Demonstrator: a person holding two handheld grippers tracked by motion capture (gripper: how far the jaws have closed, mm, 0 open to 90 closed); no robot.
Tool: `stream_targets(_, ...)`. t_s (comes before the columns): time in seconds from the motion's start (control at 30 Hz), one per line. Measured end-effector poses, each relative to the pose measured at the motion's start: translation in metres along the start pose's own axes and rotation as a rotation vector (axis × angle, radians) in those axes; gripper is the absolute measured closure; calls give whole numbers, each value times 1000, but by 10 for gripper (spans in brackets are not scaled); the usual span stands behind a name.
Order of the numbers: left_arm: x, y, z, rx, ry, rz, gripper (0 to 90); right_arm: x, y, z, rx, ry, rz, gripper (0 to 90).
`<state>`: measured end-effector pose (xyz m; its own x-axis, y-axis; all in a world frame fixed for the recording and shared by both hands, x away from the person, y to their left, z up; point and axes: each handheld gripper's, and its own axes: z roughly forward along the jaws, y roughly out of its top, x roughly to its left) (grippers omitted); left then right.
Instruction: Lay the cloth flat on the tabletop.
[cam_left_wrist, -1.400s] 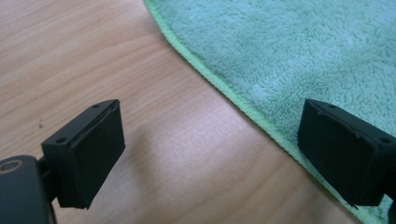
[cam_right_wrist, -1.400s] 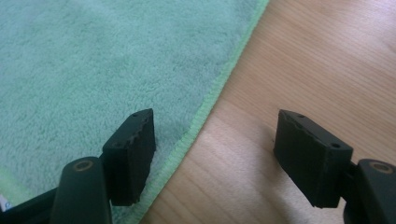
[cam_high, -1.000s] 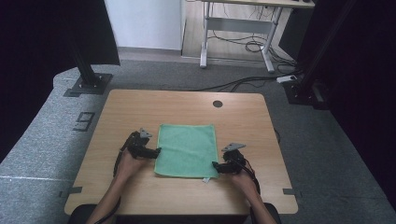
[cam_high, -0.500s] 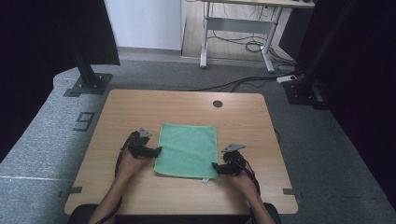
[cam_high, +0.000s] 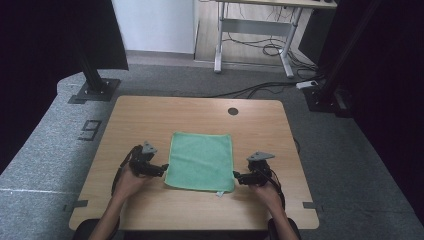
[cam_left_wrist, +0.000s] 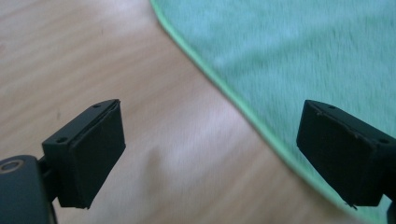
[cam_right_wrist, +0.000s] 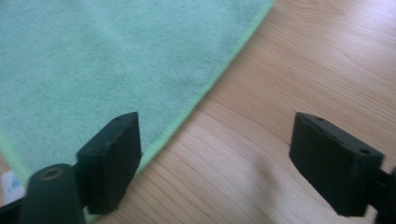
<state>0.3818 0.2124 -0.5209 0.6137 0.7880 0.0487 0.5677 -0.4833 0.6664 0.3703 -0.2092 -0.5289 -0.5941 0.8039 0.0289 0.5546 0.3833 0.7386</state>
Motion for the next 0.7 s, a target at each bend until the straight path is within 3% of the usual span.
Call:
stream_targets(0.17, 1, -22, -6, 33, 6, -7, 51, -9, -8, -2, 4, -14, 2, 120)
stream_targets(0.27, 1, -30, -8, 35, 0, -18, 45, -13, -12, 0, 12, -26, 0, 38)
stream_targets(0.53, 3, -37, -1, 43, -4, -14, 0, -21, -22, 8, 26, -22, 9, 0)
stream_targets(0.7, 7, -40, 1, 16, -24, -47, 0, -23, -25, 13, 32, -25, 1, 0)
